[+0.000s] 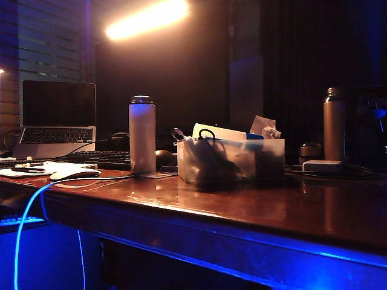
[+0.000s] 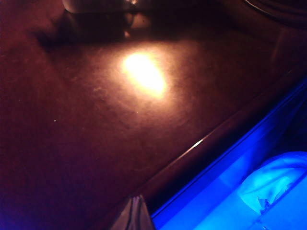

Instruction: Pick up the liquid glue and place it into the translucent box.

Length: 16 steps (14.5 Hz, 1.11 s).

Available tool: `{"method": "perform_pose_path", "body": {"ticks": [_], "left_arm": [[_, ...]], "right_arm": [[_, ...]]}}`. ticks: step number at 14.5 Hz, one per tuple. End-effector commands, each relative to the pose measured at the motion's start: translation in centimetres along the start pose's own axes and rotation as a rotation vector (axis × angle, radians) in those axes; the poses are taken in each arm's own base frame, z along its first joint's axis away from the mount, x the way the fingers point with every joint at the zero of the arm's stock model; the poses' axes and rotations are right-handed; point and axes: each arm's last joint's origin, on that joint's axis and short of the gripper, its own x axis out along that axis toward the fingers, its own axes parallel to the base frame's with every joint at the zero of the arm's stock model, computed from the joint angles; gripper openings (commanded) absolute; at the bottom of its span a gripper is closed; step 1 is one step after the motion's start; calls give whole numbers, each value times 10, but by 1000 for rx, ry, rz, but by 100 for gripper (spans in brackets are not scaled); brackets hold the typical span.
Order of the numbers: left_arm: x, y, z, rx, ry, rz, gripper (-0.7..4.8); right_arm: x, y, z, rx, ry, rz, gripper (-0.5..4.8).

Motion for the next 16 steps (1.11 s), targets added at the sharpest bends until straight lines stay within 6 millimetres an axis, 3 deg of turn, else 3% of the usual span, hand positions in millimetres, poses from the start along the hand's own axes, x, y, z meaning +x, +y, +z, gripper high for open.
{"method": "perform_pose_path", "body": {"ticks": [1, 7, 12, 16], "left_arm": [[1, 0, -4, 1, 18, -3, -5], [-1, 0, -1, 7, -19, 2, -5], [-5, 0, 2, 14, -77, 10, -5], [-13, 17, 5, -19, -144, 189, -5]], "right_arm": [[0, 0, 3, 3, -21, 4, -5], [-1, 0, 0, 3, -27, 4, -5], [-9, 0, 5, 1, -139, 8, -5], [-13, -8, 8, 24, -186, -70, -5]]}}
